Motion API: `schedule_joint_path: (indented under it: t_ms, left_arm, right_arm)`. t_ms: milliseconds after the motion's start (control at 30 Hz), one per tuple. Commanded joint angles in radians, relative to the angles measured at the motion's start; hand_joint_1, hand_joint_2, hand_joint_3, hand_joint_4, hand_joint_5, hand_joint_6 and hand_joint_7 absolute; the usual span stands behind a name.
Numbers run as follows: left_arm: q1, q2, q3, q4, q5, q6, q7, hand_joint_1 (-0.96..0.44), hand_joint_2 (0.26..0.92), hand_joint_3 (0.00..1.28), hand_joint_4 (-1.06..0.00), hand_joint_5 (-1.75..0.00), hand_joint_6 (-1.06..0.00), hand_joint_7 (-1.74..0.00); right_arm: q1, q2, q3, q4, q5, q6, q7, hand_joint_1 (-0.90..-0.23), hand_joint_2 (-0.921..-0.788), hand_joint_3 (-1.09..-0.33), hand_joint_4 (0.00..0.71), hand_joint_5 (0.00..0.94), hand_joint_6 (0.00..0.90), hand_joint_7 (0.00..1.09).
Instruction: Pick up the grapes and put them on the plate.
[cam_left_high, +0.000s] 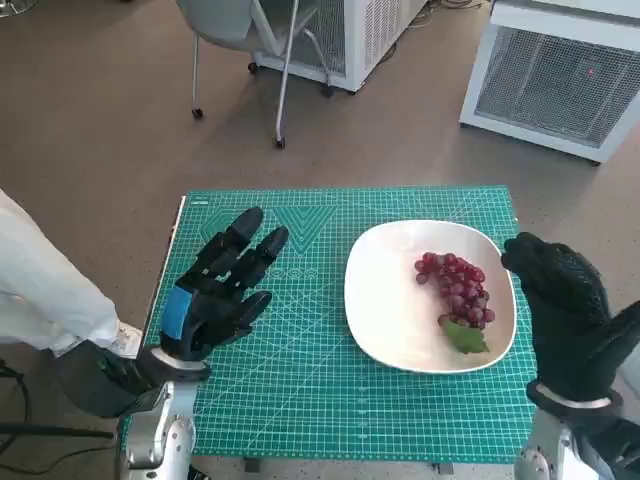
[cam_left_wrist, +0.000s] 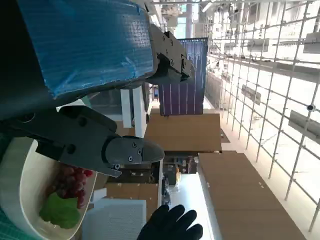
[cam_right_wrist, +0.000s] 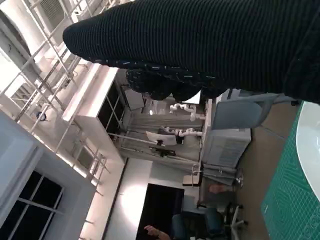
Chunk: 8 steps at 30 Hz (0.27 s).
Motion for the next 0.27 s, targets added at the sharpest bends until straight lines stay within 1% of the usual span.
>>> schedule_joint_path:
  t_ms: [33, 133, 267]
  left_arm:
    - [-0.004, -0.010, 0.006, 0.020, 0.001, -0.031, -0.013, -0.04, 0.921, 0.27, -0.39, -0.01, -0.43, -0.05]
    - [-0.009, -0.009, 0.007, 0.037, 0.002, -0.046, -0.022, 0.03, 0.921, 0.27, -0.40, -0.01, -0.44, -0.06]
    - [-0.015, -0.006, 0.008, 0.055, 0.003, -0.061, -0.033, 0.06, 0.921, 0.28, -0.41, -0.02, -0.44, -0.06]
  right_arm:
    - [0.017, -0.003, 0.000, 0.004, -0.009, 0.009, -0.002, -0.399, -0.921, -0.582, 0.593, 0.160, 0.251, 0.84]
    - [0.015, -0.003, 0.000, 0.005, -0.010, 0.008, -0.002, -0.397, -0.921, -0.582, 0.592, 0.161, 0.251, 0.83]
    - [0.014, -0.002, 0.000, 0.006, -0.010, 0.008, -0.003, -0.397, -0.921, -0.582, 0.590, 0.162, 0.252, 0.83]
